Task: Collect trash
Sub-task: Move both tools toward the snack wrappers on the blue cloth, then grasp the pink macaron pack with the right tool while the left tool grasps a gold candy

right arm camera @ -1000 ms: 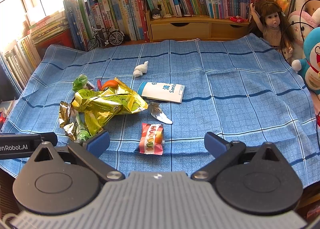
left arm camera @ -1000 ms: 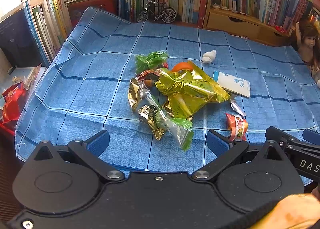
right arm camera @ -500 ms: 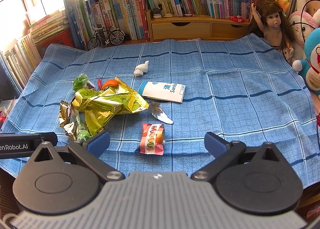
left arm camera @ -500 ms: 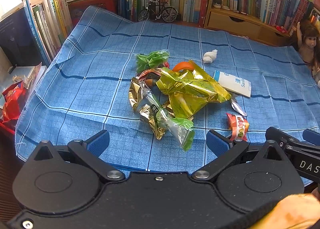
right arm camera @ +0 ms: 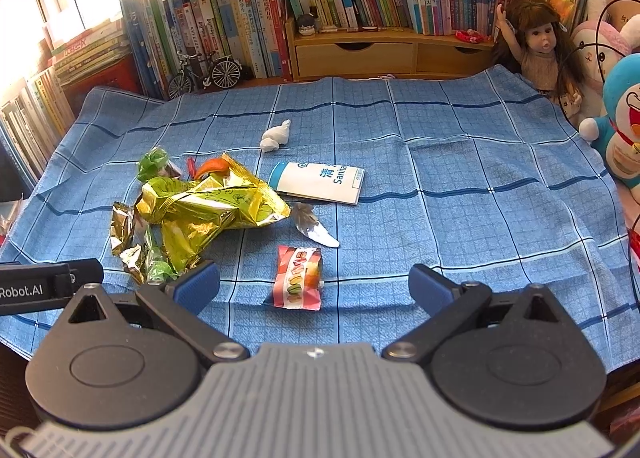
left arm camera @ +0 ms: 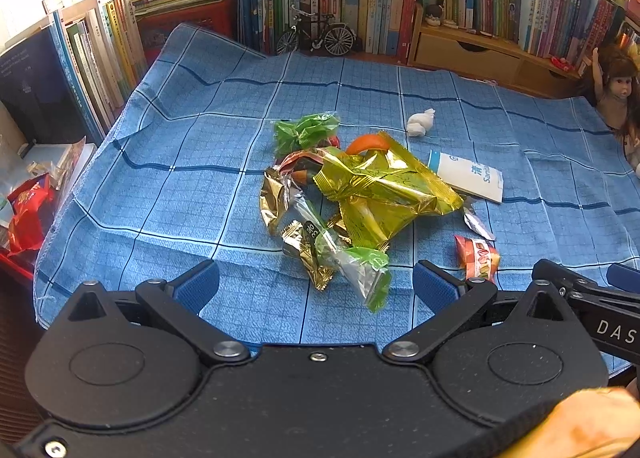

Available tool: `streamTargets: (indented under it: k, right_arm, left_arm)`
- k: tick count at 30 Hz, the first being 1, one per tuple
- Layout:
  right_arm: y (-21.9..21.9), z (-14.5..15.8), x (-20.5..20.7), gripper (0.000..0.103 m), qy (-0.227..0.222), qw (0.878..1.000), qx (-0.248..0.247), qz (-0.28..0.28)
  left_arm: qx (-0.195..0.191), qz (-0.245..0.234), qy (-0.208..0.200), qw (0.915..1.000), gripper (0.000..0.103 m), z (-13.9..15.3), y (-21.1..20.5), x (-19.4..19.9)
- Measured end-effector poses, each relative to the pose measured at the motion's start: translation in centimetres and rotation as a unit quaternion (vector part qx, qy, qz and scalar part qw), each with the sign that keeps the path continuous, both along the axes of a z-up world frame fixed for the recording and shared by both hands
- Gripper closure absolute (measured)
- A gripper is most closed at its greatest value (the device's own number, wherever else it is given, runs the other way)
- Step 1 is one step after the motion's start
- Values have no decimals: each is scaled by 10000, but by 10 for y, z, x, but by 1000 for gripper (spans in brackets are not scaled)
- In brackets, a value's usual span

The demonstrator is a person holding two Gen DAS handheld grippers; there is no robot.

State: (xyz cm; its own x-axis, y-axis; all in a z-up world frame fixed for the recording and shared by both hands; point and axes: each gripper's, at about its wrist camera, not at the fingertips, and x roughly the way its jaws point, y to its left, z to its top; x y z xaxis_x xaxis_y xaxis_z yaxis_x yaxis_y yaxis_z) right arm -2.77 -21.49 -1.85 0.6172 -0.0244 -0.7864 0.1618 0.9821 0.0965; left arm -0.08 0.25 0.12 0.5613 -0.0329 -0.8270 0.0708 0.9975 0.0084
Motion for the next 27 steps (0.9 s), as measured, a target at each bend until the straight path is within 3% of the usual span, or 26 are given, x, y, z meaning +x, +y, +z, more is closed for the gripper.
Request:
streamTargets:
  k: [5, 17, 27]
  right_arm:
    - [-2, 1, -1, 0, -69, 9998, 192, 42]
    - [-2, -1, 7, 0, -92, 9999, 38, 76]
    - [-1, -31, 29, 1, 251, 9985, -41, 484]
  left_arm:
    - [-46, -87, -83, 9999, 1, 0, -3, 1]
    - [-185, 95, 35, 9998, 1, -13, 8, 14]
    - [-266, 136, 97, 9995, 3, -39, 13, 29]
